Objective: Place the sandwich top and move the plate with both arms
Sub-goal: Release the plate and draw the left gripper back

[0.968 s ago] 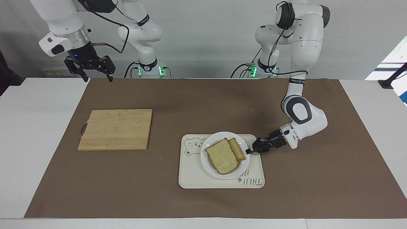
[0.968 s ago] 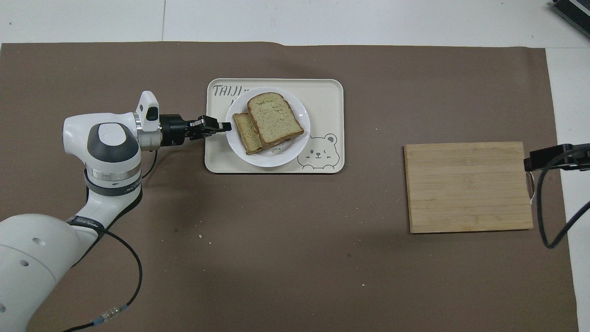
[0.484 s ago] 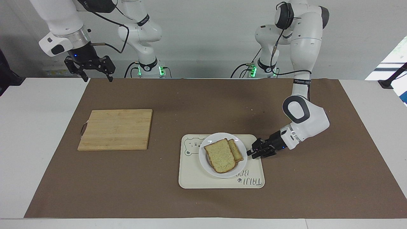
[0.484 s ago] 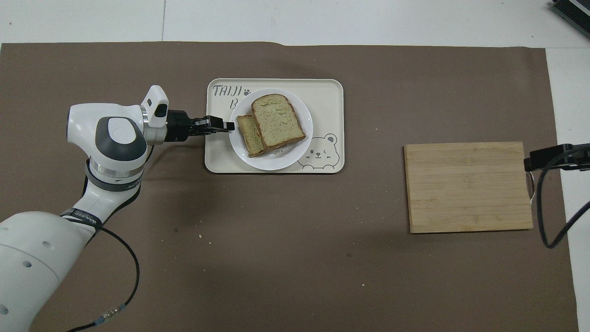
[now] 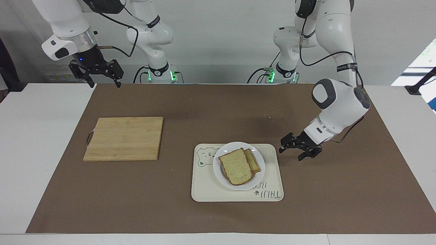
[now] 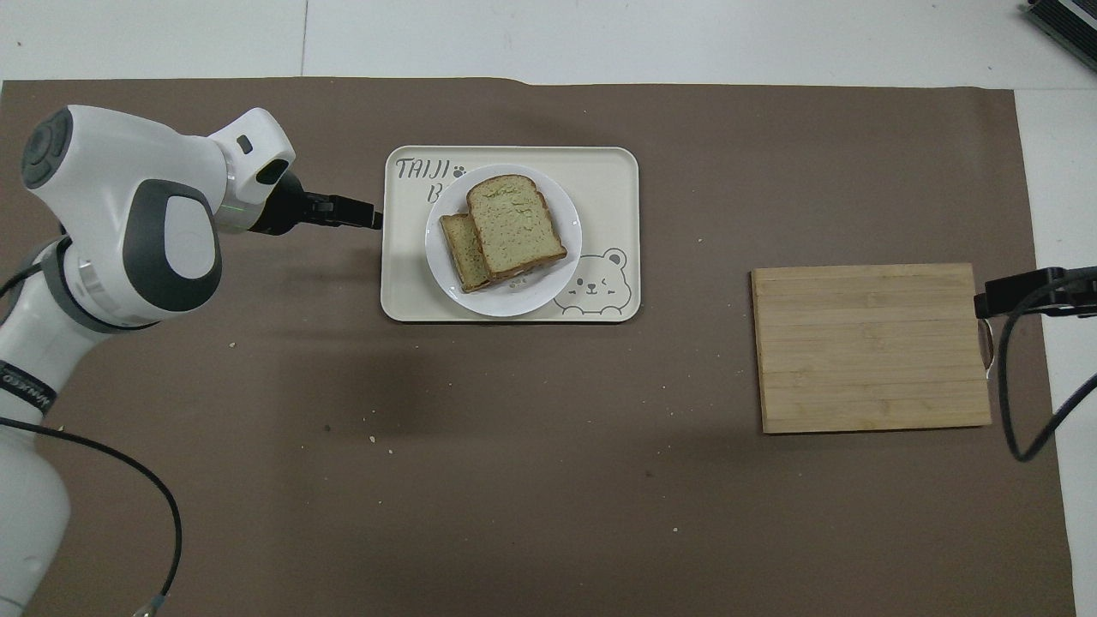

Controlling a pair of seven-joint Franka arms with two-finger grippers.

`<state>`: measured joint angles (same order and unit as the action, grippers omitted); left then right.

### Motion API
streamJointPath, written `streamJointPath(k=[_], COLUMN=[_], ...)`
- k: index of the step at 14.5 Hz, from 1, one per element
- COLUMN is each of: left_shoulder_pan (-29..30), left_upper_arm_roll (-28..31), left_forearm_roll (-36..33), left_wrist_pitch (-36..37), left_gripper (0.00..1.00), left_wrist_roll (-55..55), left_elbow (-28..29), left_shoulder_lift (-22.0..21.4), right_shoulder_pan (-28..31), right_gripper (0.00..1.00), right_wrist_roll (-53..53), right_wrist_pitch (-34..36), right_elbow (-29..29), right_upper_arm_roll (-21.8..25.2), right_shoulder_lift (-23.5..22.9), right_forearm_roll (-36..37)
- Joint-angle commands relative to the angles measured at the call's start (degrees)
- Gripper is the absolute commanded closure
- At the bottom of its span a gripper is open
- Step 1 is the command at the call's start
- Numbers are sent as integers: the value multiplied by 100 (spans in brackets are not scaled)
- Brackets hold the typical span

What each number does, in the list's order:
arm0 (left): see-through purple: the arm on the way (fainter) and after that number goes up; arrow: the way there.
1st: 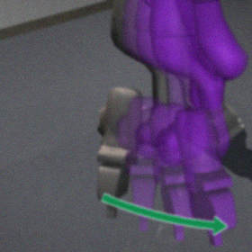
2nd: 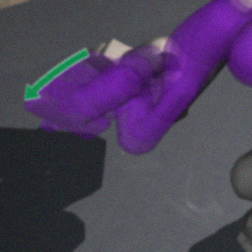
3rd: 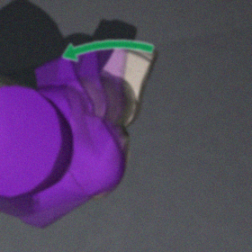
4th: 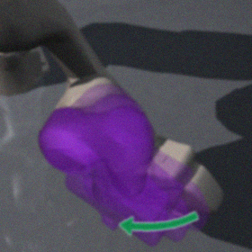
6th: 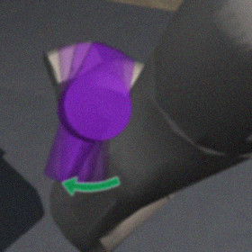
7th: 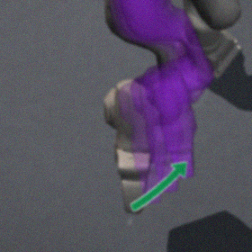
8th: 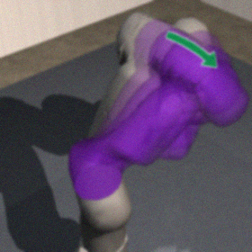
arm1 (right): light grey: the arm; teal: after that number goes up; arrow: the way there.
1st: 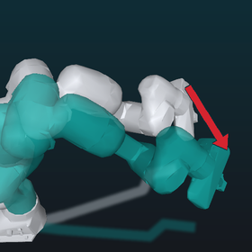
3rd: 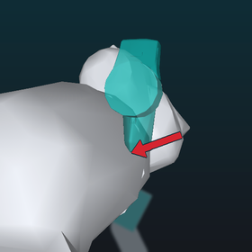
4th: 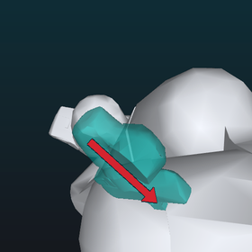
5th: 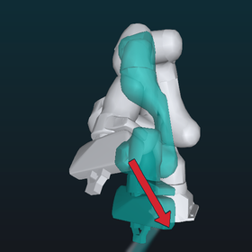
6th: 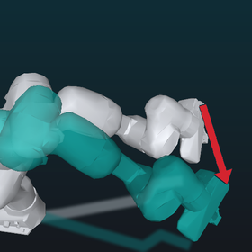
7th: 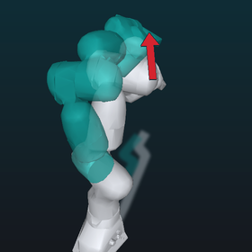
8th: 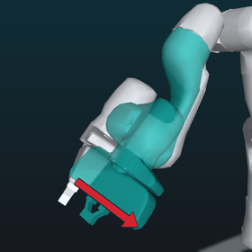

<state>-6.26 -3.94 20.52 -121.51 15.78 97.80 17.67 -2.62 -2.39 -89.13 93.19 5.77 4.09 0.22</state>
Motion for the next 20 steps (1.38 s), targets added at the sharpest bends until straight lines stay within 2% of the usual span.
streamJointPath(k=[1,3,6,7,9,12,14,20], left_shoulder_pan=[134,230,240,239,257,266,266,283], left_upper_arm_roll=[130,297,341,420,586,605,587,588], left_forearm_roll=[-898,-1391,-2015,-2034,-1990,-1999,-2034,-2043], left_wrist_pitch=[888,1617,2875,3209,3720,4098,4406,4399], left_gripper=[0,0,0,0,0,0,0,0], left_wrist_roll=[-75,-75,-66,-58,-57,-49,-66,-58], left_elbow=[100,-241,-1269,-1437,-1474,-1604,-1974,-1957], left_shoulder_lift=[-789,-1098,-1134,-1143,-1493,-1828,-1776,-1838], right_shoulder_pan=[60,60,60,60,60,60,60,60], right_gripper=[0,0,0,0,0,0,0,0], right_wrist_roll=[-139,-147,-139,-147,-148,-139,-139,-148], right_wrist_pitch=[19,19,19,19,27,27,27,27], right_elbow=[147,147,156,147,147,156,147,147], right_upper_arm_roll=[-32,-32,-32,-32,-32,-32,-32,-32], right_shoulder_lift=[145,145,145,145,145,145,145,145], right_forearm_roll=[66,66,66,66,66,66,66,66])
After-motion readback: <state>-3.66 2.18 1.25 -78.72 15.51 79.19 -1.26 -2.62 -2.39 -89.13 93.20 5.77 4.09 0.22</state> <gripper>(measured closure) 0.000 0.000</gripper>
